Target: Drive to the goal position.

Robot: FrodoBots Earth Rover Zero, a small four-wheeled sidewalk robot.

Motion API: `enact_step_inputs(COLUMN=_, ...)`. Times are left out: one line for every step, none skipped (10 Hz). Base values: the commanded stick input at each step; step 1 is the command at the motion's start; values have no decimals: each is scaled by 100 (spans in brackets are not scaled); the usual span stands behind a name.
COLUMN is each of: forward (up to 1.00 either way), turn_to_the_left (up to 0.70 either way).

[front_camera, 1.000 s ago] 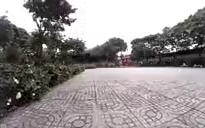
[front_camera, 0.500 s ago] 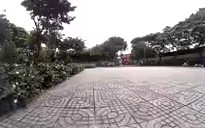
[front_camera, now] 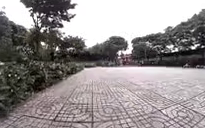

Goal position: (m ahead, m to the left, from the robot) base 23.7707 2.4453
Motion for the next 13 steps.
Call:
enact_step_inputs(forward=70, turn_to_the_left=0)
enact_step_inputs(forward=70, turn_to_the_left=0)
enact_step_inputs(forward=70, turn_to_the_left=0)
enact_step_inputs(forward=70, turn_to_the_left=0)
enact_step_inputs(forward=70, turn_to_the_left=0)
enact_step_inputs(forward=70, turn_to_the_left=0)
enact_step_inputs(forward=70, turn_to_the_left=0)
enact_step_inputs(forward=70, turn_to_the_left=0)
enact_step_inputs(forward=70, turn_to_the_left=0)
enact_step_inputs(forward=70, turn_to_the_left=0)
enact_step_inputs(forward=70, turn_to_the_left=0)
enact_step_inputs(forward=70, turn_to_the_left=0)
enact_step_inputs(forward=70, turn_to_the_left=0)
